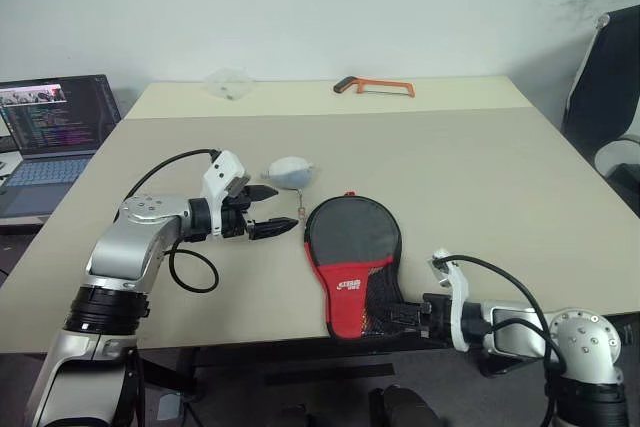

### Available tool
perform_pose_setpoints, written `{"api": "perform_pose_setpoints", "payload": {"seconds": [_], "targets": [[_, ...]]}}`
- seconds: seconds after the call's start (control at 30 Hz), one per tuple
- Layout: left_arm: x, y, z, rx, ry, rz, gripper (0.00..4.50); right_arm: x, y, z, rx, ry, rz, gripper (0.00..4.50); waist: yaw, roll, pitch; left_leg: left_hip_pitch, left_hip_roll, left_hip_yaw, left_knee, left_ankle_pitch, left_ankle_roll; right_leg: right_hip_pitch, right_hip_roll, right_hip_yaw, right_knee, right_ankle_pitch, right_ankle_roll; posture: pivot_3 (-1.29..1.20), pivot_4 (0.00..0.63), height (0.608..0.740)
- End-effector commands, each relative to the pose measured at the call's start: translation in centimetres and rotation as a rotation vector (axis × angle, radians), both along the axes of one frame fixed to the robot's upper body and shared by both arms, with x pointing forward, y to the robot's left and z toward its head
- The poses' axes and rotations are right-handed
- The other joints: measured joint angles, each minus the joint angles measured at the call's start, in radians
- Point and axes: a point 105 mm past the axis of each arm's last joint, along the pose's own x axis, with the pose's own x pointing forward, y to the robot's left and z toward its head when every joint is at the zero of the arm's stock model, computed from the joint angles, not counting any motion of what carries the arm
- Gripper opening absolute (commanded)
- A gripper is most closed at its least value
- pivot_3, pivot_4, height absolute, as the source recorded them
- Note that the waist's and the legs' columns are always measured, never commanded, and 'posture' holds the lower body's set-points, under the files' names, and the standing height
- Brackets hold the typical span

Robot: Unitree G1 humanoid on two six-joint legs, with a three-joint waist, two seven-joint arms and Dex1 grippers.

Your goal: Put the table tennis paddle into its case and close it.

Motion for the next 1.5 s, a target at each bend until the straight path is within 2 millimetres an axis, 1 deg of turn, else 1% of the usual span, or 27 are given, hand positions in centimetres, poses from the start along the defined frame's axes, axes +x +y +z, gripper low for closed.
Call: {"api": "perform_pose_setpoints", "payload": {"seconds": [0.03, 0.1, 0.17, 0.23, 0.3, 0.37, 0.4, 0.43, 0.47, 0.5, 0.57, 0.6, 0.67, 0.73, 0.83, 0.9, 0.97, 1.07, 1.3, 1.43, 1.47, 1.5], "targets": [[0.7, 0.1, 1.5, -0.018, -0.072, 0.017, 4.5, 1.4, -1.7, 3.3, -0.014, -0.153, 0.002, 4.48, 0.002, 0.0, 0.0, 0.0, 0.0, 0.0, 0.0, 0.0, 0.0, 0.0, 0.0, 0.0, 0.0, 0.0, 0.0, 0.0, 0.15, 0.74], [1.3, 0.1, 2.0, -0.043, -0.093, 0.039, 4.5, 1.6, -2.6, 4.8, -0.04, -0.219, 0.032, 4.48, 0.007, -0.001, 0.0, 0.0, 0.0, 0.0, 0.0, 0.0, 0.0, 0.0, 0.0, 0.0, 0.0, 0.0, 0.0, 0.0, 0.15, 0.74], [1.9, 0.2, 2.5, -0.062, -0.12, 0.065, 4.5, 1.4, -2.5, 6.3, -0.068, -0.298, 0.094, 4.48, 0.01, -0.001, 0.0, 0.0, 0.001, -0.001, 0.0, 0.0, 0.0, 0.0, 0.001, -0.001, 0.0, 0.0, 0.0, 0.0, 0.15, 0.74], [2.6, 0.4, 3.0, -0.072, -0.15, 0.101, 4.5, 1.6, -1.8, 8.1, -0.06, -0.39, 0.141, 4.48, 0.009, -0.001, 0.0, 0.0, 0.001, -0.001, 0.0, 0.0, 0.0, 0.0, 0.001, -0.001, -0.001, 0.0, 0.0, 0.0, 0.15, 0.74], [3.2, 0.7, 3.1, -0.067, -0.167, 0.134, 4.5, 2.4, -0.8, 9.7, -0.073, -0.502, 0.158, 4.48, 0.007, -0.002, 0.001, 0.0, 0.001, -0.001, 0.0, 0.0, 0.0, 0.0, 0.001, 0.0, 0.0, 0.0, 0.0, 0.0, 0.15, 0.74], [3.9, 1.1, 3.0, -0.044, -0.169, 0.166, 4.5, 5.3, 0.8, 10.7, -0.188, -0.705, 0.085, 4.48, 0.006, -0.002, 0.0, 0.0, 0.001, 0.0, 0.0, 0.0, 0.0, 0.0, 0.001, 0.0, 0.0, 0.0, 0.0, 0.0, 0.15, 0.74], [4.4, 1.3, 2.8, -0.022, -0.172, 0.188, 4.5, 7.0, 1.9, 10.9, -0.271, -0.851, 0.047, 4.48, 0.005, -0.002, 0.0, 0.0, 0.002, 0.001, 0.0, 0.0, 0.0, 0.0, 0.001, 0.0, 0.0, 0.0, 0.0, 0.0, 0.15, 0.74], [4.8, 1.3, 2.7, -0.007, -0.175, 0.202, 4.5, 7.9, 2.8, 11.1, -0.327, -0.964, 0.037, 4.48, 0.005, -0.002, 0.0, 0.001, 0.002, 0.001, 0.0, 0.0, 0.0, 0.0, 0.001, 0.0, 0.001, 0.0, 0.0, 0.0, 0.15, 0.74], [5.4, 1.3, 2.8, 0.008, -0.185, 0.226, 4.5, 9.0, 4.0, 10.3, -0.347, -1.028, 0.013, 4.48, 0.007, -0.003, -0.001, 0.001, 0.002, 0.001, 0.0, 0.0, 0.0, 0.0, 0.001, 0.0, 0.001, 0.0, 0.0, 0.0, 0.15, 0.74], [5.9, 1.3, 2.9, 0.016, -0.192, 0.24, 4.5, 9.6, 4.8, 9.7, -0.354, -1.065, -0.003, 4.48, 0.009, -0.005, -0.001, 0.001, 0.001, 0.0, 0.0, 0.0, 0.0, 0.0, 0.001, -0.001, 0.001, 0.0, 0.0, 0.0, 0.15, 0.74], [7.4, 0.9, 2.6, 0.058, -0.193, 0.296, 4.5, 10.6, 6.2, 6.5, -0.301, -1.013, -0.046, 4.48, 0.015, -0.007, -0.003, 0.0, 0.001, -0.001, 0.0, 0.0, -0.001, -0.001, 0.001, -0.001, 0.0, 0.0, 0.0, 0.0, 0.15, 0.74], [7.9, 0.8, 2.5, 0.069, -0.19, 0.313, 4.5, 10.8, 6.5, 5.6, -0.279, -0.995, -0.06, 4.48, 0.02, -0.008, -0.003, -0.001, 0.0, -0.001, 0.0, 0.0, -0.001, -0.001, 0.001, -0.001, 0.0, 0.0, 0.0, 0.0, 0.15, 0.74], [8.7, -0.4, 2.3, 0.076, -0.183, 0.295, 4.5, 11.4, 6.9, 2.7, -0.281, -0.934, -0.093, 4.48, 0.027, -0.008, -0.003, -0.003, -0.002, -0.002, 0.0, 0.0, -0.001, -0.001, -0.003, -0.002, 0.0, 0.004, -0.005, 0.0, 0.15, 0.74], [9.4, -1.4, 2.3, 0.064, -0.174, 0.29, 4.5, 11.8, 7.0, 0.5, -0.27, -0.856, -0.126, 4.48, 0.03, -0.008, -0.003, -0.005, -0.004, -0.001, 0.001, 0.0, 0.0, -0.002, -0.005, -0.001, 0.0, 0.006, -0.003, 0.0, 0.15, 0.74], [10.2, -2.3, 1.9, 0.067, -0.149, 0.288, 4.5, 11.7, 7.3, -1.2, -0.251, -0.784, -0.137, 4.48, 0.03, -0.01, -0.005, -0.005, -0.004, 0.001, 0.001, -0.001, 0.001, -0.003, -0.006, -0.002, -0.003, 0.007, -0.002, 0.0, 0.15, 0.74], [10.6, -3.0, 1.2, 0.093, -0.125, 0.283, 4.5, 11.5, 7.6, -1.9, -0.257, -0.768, -0.125, 4.48, 0.029, -0.011, -0.005, -0.003, -0.003, 0.001, 0.001, -0.001, 0.002, -0.002, -0.006, -0.003, -0.003, 0.007, -0.002, 0.0, 0.15, 0.74], [10.8, -3.4, 0.5, 0.127, -0.107, 0.276, 4.5, 11.4, 7.8, -2.0, -0.255, -0.765, -0.12, 4.48, 0.024, -0.011, -0.005, -0.001, -0.002, 0.001, 0.0, -0.001, 0.002, -0.001, -0.005, -0.003, -0.001, 0.007, -0.003, 0.0, 0.15, 0.74], [11.7, -3.5, -0.9, 0.261, -0.108, 0.347, 4.5, 10.9, 8.6, -2.1, -0.248, -0.77, -0.09, 4.48, 0.015, -0.011, -0.005, 0.001, -0.001, 0.0, 0.0, -0.001, 0.002, 0.0, -0.002, -0.002, 0.001, 0.006, -0.004, 0.0, 0.15, 0.74], [12.3, -3.8, -2.2, 0.38, -0.158, 0.424, 4.5, 11.1, 8.3, -2.0, -0.258, -0.77, -0.094, 4.48, 0.014, -0.012, -0.006, 0.002, -0.002, -0.001, 0.001, -0.001, 0.002, 0.002, -0.002, -0.003, 0.002, 0.006, -0.004, 0.0, 0.15, 0.74], [12.6, -4.1, -2.5, 0.425, -0.192, 0.46, 4.5, 10.9, 8.2, -2.3, -0.277, -0.754, -0.086, 4.48, 0.014, -0.012, -0.007, 0.003, -0.002, -0.001, 0.001, -0.001, 0.002, 0.002, -0.003, -0.003, 0.002, 0.006, -0.004, 0.0, 0.15, 0.74], [12.6, -4.1, -2.6, 0.445, -0.205, 0.461, 4.5, 10.9, 8.2, -2.4, -0.283, -0.752, -0.083, 4.48, 0.014, -0.013, -0.007, 0.003, -0.002, -0.001, 0.001, -0.001, 0.002, 0.002, -0.003, -0.003, 0.002, 0.006, -0.004, 0.0, 0.15, 0.74], [12.7, -4.1, -2.6, 0.507, -0.247, 0.448, 4.5, 10.8, 8.2, -2.5, -0.291, -0.747, -0.081, 4.48, 0.014, -0.013, -0.007, 0.003, -0.002, -0.001, 0.001, -0.001, 0.002, 0.002, -0.003, -0.003, 0.002, 0.006, -0.004, 0.0, 0.15, 0.74]]}}
